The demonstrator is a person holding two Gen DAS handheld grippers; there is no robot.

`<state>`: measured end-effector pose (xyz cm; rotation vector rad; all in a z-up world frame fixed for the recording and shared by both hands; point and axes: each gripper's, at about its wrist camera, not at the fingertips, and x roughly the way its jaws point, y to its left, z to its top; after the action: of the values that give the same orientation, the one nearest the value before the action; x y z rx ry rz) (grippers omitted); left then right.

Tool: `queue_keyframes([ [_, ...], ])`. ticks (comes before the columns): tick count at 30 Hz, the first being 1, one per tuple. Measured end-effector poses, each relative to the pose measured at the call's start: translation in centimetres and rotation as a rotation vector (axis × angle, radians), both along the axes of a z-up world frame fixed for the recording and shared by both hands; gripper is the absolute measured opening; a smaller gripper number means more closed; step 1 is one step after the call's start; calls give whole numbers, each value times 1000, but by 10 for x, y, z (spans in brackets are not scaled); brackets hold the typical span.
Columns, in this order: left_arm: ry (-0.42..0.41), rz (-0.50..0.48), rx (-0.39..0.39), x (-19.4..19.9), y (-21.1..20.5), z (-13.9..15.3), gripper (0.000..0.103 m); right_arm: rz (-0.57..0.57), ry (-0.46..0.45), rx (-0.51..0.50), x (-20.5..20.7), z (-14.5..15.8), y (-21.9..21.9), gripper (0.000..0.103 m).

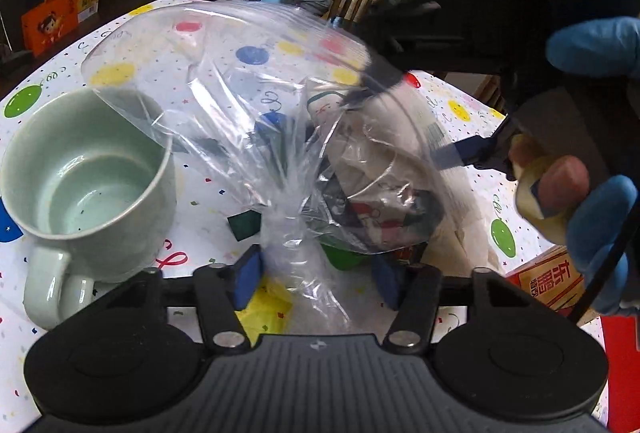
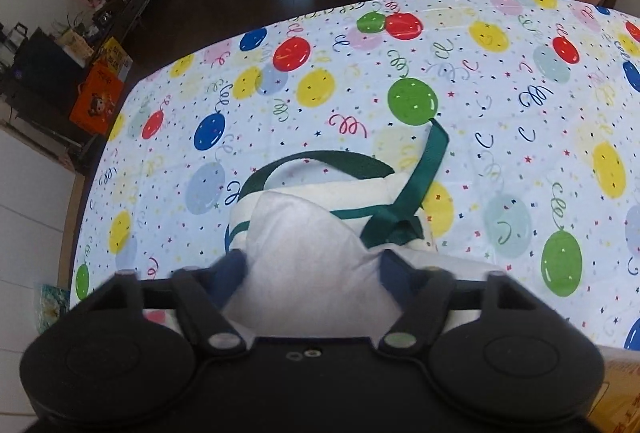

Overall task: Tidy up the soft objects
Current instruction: 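Grasp the white cloth bag with the right gripper while the left grasps the clear zip bag, then carry the white cloth bag and zip bag with both grippers into the red box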

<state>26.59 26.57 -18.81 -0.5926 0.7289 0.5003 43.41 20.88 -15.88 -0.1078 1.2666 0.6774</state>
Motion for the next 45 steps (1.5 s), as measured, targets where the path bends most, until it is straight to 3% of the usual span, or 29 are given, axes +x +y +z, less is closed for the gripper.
queue_keyframes([
  [1, -2, -2, -4, -1, 0, 0, 37, -12, 1, 2, 1, 1, -3, 55],
  [4, -4, -9, -12, -3, 0, -1, 34, -29, 7, 13, 2, 1, -10, 30],
  [7, -8, -17, -2, -5, -2, 1, 31, -33, 4, 26, 1, 5, -15, 13],
  [9, -20, -26, 5, -5, -5, 3, 30, -39, -19, 33, -2, 12, -18, 8],
  [20, -96, -111, 53, -37, -16, 40, 30, 1, -113, 175, -32, 91, -52, 4],
  [28, -78, -198, 82, -59, -18, 76, 30, 28, -151, 255, -58, 148, -100, 4],
  [36, -91, -341, 41, -70, -23, 108, 30, 11, -176, 311, -80, 187, -169, 4],
  [45, -51, -514, -7, -53, -58, 135, 30, -72, -209, 293, -89, 211, -254, 4],
])
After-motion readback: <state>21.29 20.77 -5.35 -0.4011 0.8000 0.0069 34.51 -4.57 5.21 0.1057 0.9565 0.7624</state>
